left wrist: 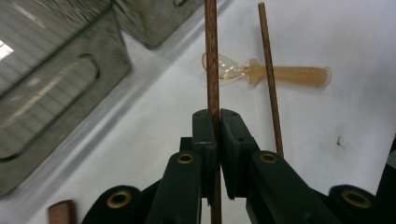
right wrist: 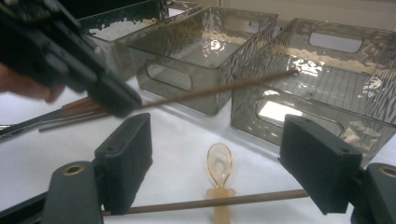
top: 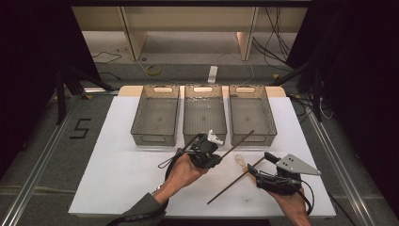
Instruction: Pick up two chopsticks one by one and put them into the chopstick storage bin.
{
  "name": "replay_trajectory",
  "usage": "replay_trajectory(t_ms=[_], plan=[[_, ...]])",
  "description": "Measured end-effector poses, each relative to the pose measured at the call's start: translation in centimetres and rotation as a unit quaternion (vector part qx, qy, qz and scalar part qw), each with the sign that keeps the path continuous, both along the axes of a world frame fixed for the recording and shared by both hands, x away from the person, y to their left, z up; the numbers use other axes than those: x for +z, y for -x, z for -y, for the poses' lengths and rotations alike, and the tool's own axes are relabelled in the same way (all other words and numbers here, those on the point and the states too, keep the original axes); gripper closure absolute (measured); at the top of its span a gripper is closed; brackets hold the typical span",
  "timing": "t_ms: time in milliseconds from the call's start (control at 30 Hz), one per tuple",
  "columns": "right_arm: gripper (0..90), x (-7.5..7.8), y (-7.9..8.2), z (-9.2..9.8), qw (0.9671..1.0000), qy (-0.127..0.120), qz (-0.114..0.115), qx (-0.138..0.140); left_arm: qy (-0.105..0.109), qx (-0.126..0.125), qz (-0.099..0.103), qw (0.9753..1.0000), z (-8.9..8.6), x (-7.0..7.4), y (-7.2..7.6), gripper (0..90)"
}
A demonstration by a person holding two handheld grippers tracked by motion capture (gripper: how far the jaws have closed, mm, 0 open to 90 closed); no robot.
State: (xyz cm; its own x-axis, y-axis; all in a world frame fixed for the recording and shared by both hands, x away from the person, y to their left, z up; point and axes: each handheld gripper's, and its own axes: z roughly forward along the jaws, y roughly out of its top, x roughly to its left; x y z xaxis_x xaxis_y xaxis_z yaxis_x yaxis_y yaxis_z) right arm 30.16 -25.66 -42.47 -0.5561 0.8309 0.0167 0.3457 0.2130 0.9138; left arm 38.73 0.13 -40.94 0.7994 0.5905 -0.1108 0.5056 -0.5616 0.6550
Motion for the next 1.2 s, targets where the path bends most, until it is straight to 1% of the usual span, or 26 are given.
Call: replay_trajectory(t_ms=[100, 267, 400, 500, 600, 667, 833, 933, 1033, 1100, 1200], plan=[[25.9, 0.0, 0.0, 0.0, 1.0000, 0.001, 0.000, 0.001, 0.009, 0.011, 0.006, 0.9999, -0.9, 0.7, -0.3, 85.0], [25.9, 0.0, 0.0, 0.0, 1.0000, 0.002, -0.001, 0.004, 0.010, 0.024, 0.012, 0.9996, -2.0, 1.2, -0.9, 85.0], [25.9, 0.0, 0.0, 0.0, 1.0000, 0.002, -0.001, 0.005, 0.018, 0.034, 0.015, 0.9991, -3.1, 1.8, -1.4, 85.0], [25.9, 0.0, 0.1, -0.1, 1.0000, 0.000, 0.000, 0.005, 0.030, 0.046, 0.016, 0.9984, -4.2, 2.5, -1.8, 85.0], [25.9, 0.0, 0.1, -0.1, 1.0000, 0.002, -0.001, 0.006, 0.036, 0.057, 0.022, 0.9975, -5.3, 3.0, -2.3, 85.0], [25.9, 0.0, 0.1, -0.1, 1.0000, 0.002, -0.001, 0.007, 0.040, 0.068, 0.027, 0.9965, -6.2, 3.3, -2.7, 85.0], [25.9, 0.0, 0.1, -0.2, 1.0000, 0.001, -0.001, 0.007, 0.061, 0.102, 0.033, 0.9924, -8.8, 4.0, -3.6, 85.0], [25.9, 0.0, 0.1, -0.2, 1.0000, 0.001, -0.001, 0.008, 0.071, 0.121, 0.043, 0.9892, -10.3, 4.4, -4.1, 85.0], [25.9, -0.1, 0.1, -0.3, 1.0000, 0.001, -0.003, 0.009, 0.080, 0.138, 0.048, 0.9860, -11.7, 4.7, -4.5, 85.0], [25.9, -0.1, 0.1, -0.3, 0.9999, 0.001, -0.003, 0.010, 0.084, 0.148, 0.052, 0.9840, -12.5, 4.8, -4.9, 85.0], [25.9, -0.1, 0.0, -0.3, 0.9999, 0.002, -0.004, 0.011, 0.075, 0.162, 0.064, 0.9819, -13.5, 4.8, -5.7, 85.0]])
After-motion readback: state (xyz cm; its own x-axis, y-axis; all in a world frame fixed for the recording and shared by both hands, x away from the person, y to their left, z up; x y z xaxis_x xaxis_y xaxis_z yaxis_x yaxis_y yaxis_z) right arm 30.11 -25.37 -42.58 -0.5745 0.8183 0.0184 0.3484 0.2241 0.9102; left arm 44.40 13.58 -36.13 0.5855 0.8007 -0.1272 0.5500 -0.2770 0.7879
